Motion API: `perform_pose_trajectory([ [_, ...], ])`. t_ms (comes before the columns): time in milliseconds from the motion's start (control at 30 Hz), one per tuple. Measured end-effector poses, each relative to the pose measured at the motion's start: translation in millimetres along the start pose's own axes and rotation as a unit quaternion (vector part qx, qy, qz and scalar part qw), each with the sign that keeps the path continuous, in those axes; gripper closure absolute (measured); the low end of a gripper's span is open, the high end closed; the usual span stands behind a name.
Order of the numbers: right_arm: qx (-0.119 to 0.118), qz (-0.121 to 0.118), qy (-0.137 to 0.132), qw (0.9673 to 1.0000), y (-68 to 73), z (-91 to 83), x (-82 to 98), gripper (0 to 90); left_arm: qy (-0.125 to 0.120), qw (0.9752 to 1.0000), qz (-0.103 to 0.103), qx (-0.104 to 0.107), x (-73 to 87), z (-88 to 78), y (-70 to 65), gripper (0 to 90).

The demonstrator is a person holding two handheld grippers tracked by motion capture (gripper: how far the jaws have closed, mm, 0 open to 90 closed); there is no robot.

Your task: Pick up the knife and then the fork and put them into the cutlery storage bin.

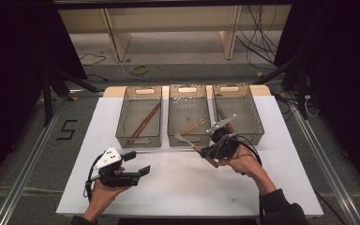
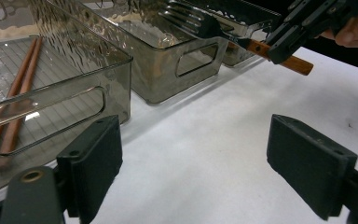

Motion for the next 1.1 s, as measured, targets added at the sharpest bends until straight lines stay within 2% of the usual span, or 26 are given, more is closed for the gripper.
perform_pose_trajectory([
  [600,0.013,0.046,-0.031,0.9984,-32.3,-19.8,3.5,81.7,0.001,1.0000,0.000,-0.001,0.2,0.2,0.3,17.3],
  [1100,0.021,0.071,-0.046,0.9962,-48.6,-29.6,5.9,81.7,0.001,1.0000,-0.001,0.000,0.4,0.5,0.0,17.3],
])
Point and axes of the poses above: each handheld gripper's, and its own axes: z roughly forward along the jaws, x roughly out of its underside, y roughly to its left, the point moved 5 cm from there along z, roughly forward along the jaws, and after that the axes turned 9 degrees about x, right-handed, at the moved point
